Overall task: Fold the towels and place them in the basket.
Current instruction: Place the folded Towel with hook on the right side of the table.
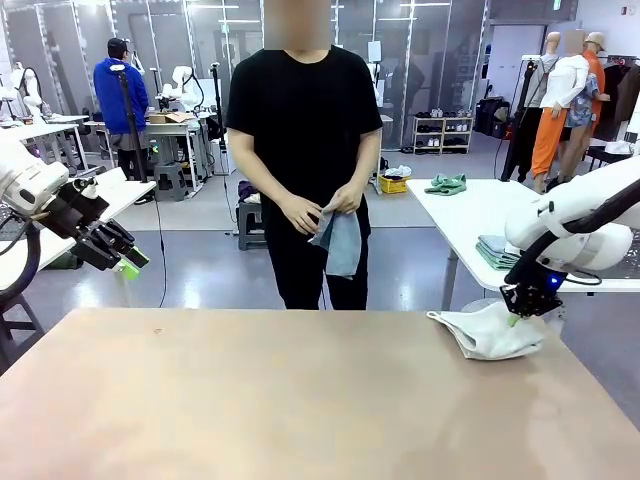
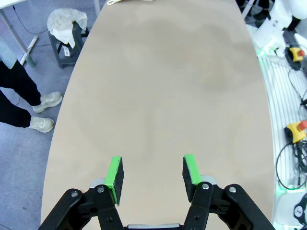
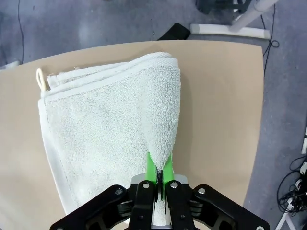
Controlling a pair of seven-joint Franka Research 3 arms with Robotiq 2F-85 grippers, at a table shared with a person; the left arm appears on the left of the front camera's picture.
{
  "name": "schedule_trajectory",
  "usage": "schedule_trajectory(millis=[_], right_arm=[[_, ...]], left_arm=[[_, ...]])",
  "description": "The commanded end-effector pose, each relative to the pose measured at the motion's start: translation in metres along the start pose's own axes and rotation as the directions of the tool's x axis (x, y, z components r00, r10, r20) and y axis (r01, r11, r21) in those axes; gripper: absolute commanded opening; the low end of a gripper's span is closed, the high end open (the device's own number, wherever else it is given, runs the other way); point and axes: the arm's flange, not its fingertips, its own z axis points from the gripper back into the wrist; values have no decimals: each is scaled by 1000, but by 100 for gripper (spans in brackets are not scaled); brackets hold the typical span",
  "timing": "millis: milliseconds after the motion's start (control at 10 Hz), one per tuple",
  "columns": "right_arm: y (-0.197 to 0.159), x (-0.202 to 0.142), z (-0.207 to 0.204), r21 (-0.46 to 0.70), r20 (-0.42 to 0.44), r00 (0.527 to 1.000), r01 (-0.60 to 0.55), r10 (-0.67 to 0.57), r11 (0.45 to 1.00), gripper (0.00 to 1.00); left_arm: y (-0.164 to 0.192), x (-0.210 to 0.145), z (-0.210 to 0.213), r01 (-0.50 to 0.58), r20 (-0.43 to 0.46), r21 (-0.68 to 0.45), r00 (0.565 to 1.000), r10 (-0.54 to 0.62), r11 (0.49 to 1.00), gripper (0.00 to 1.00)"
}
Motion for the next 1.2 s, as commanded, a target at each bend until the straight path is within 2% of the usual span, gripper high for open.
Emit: schedule_trajectory(millis=[0,300,700,900,1000,1100], right_arm=[[-3,-6,-5,32,20,1000,-11,11,999,5],[-4,-3,-1,19,31,999,-16,15,1000,34],[1,-6,29,11,68,997,-31,30,999,74],[18,-20,74,-20,115,992,-47,49,999,94],[29,-31,107,-14,154,987,-46,48,999,100],[41,-49,147,34,168,985,-50,43,998,100]], left_arm=[[-1,1,1,3,-4,5,1000,-3,1000,64],[-1,1,1,3,-4,5,1000,-3,1000,64],[-1,1,1,3,-4,5,1000,-3,1000,64],[-1,1,1,3,-4,5,1000,-3,1000,64],[-1,1,1,3,-4,5,1000,-3,1000,64],[-1,1,1,3,-4,5,1000,-3,1000,64]])
